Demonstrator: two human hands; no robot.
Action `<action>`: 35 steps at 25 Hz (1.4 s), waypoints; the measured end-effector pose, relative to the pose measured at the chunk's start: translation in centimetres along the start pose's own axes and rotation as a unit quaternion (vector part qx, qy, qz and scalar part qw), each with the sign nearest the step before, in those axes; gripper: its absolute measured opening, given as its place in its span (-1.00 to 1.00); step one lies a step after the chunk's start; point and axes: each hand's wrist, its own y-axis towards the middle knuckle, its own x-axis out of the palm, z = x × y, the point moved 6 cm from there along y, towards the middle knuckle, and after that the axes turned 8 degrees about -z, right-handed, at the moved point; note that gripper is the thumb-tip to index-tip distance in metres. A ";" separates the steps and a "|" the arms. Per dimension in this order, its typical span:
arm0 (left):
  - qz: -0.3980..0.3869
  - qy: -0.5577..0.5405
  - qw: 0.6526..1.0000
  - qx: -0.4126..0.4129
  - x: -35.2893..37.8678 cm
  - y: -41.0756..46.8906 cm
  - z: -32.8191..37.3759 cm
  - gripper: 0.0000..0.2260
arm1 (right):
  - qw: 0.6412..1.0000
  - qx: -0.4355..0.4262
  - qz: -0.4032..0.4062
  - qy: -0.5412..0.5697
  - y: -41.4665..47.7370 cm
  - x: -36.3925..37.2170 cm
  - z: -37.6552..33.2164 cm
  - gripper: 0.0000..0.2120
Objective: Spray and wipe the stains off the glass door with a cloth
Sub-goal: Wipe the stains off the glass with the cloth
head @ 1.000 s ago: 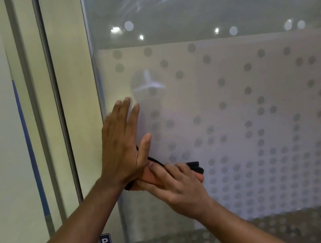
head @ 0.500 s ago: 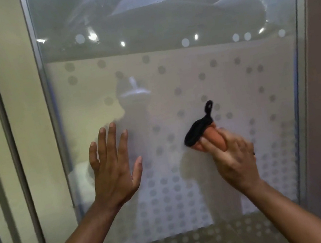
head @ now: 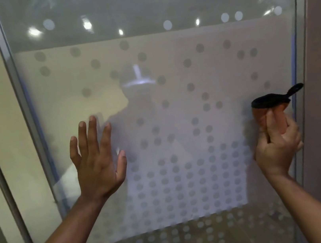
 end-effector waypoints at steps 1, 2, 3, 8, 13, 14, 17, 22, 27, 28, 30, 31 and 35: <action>-0.001 0.001 1.000 0.000 0.1 0.0 0.0 -0.28 | 1.000 0.012 0.008 0.008 -1.1 0.1 0.3 -0.33; -0.002 0.005 1.000 -0.002 0.1 0.0 0.0 -0.28 | 1.000 0.023 0.013 0.016 -2.3 0.5 0.3 -0.36; -0.002 0.007 1.000 -0.003 0.2 0.0 0.0 -0.28 | 0.999 0.033 0.015 0.026 -3.6 0.8 0.0 -0.41; -0.004 0.011 1.000 -0.005 0.4 0.0 -0.2 -0.29 | 0.996 0.056 -0.006 0.074 -8.8 2.9 -4.3 -0.46; -0.021 0.003 1.000 -0.003 0.4 0.0 -0.3 -0.28 | 0.995 0.041 -0.008 0.086 -12.8 4.1 -10.2 -0.48; -0.024 -0.004 1.000 -0.002 0.4 0.0 -0.3 -0.27 | 0.996 0.039 -0.010 0.085 -13.5 4.2 -11.5 -0.46; -0.036 -0.018 0.999 0.014 0.1 -0.1 -0.5 -0.27 | 0.995 0.034 -0.037 0.089 -15.8 5.1 -15.5 -0.44; -0.037 0.009 0.999 0.022 -1.0 -1.3 -4.3 -0.31 | 0.990 -0.011 -0.106 0.095 -21.2 7.5 -24.6 -0.39; -0.032 -0.025 0.999 0.011 -2.7 -4.2 -10.6 -0.33 | 0.988 -0.034 -0.132 0.068 -24.9 9.2 -31.2 -0.36; -0.036 -0.033 0.998 0.026 -2.8 -4.9 -11.3 -0.33 | 0.988 -0.039 -0.136 0.061 -25.4 9.5 -32.1 -0.36; -0.050 -0.061 0.995 0.056 -2.8 -6.0 -12.0 -0.35 | 0.984 -0.075 -0.152 0.044 -26.9 9.8 -34.3 -0.38; -0.059 -0.079 0.993 0.065 -2.8 -6.4 -12.2 -0.36 | 0.980 -0.100 -0.166 0.040 -27.6 9.9 -35.4 -0.39; -0.078 -0.150 0.983 0.066 -4.2 -8.0 -12.4 -0.39 | 0.959 -0.138 -0.239 0.070 -30.0 9.6 -38.2 -0.34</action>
